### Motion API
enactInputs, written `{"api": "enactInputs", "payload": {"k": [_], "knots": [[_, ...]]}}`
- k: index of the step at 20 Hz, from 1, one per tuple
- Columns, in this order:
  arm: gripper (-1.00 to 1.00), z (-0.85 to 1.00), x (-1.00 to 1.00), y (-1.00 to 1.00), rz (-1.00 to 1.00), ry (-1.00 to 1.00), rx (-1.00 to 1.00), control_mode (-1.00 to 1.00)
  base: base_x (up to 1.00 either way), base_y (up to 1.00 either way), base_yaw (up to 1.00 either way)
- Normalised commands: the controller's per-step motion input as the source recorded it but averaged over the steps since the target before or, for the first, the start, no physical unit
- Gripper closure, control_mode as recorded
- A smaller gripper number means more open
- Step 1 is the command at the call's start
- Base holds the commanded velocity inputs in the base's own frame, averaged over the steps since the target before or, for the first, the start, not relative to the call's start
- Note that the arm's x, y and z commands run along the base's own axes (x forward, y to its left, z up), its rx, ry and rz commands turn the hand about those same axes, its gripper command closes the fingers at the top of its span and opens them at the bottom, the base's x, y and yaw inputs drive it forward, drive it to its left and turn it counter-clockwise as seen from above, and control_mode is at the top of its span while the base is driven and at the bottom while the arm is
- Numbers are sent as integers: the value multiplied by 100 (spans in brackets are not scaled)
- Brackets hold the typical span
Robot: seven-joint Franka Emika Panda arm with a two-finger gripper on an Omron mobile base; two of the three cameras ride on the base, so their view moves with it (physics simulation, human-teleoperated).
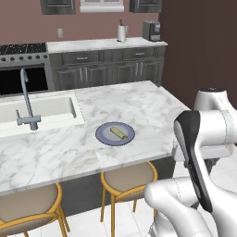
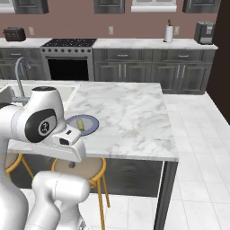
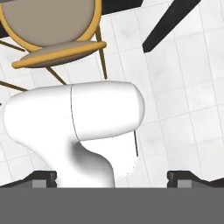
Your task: Retrieve the butter from the fridge and place it on a plate on the dining table. Then retrieve the butter knife by the fridge and place it near the plate.
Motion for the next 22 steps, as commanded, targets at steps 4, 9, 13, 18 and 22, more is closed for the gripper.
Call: {"api": "enactInputs", "payload": {"k": [4, 9, 13, 18, 22], "knots": [[-100, 0, 1, 2, 0, 0, 0, 100, 0, 1, 0], [-100, 0, 0, 0, 0, 0, 0, 100, 1, -51, 1], [-100, 0, 0, 0, 0, 0, 0, 100, -11, -88, 0], [-100, 0, 0, 0, 0, 0, 0, 100, -21, -86, 0], [-100, 0, 0, 0, 0, 0, 0, 100, -18, -86, 0]]}}
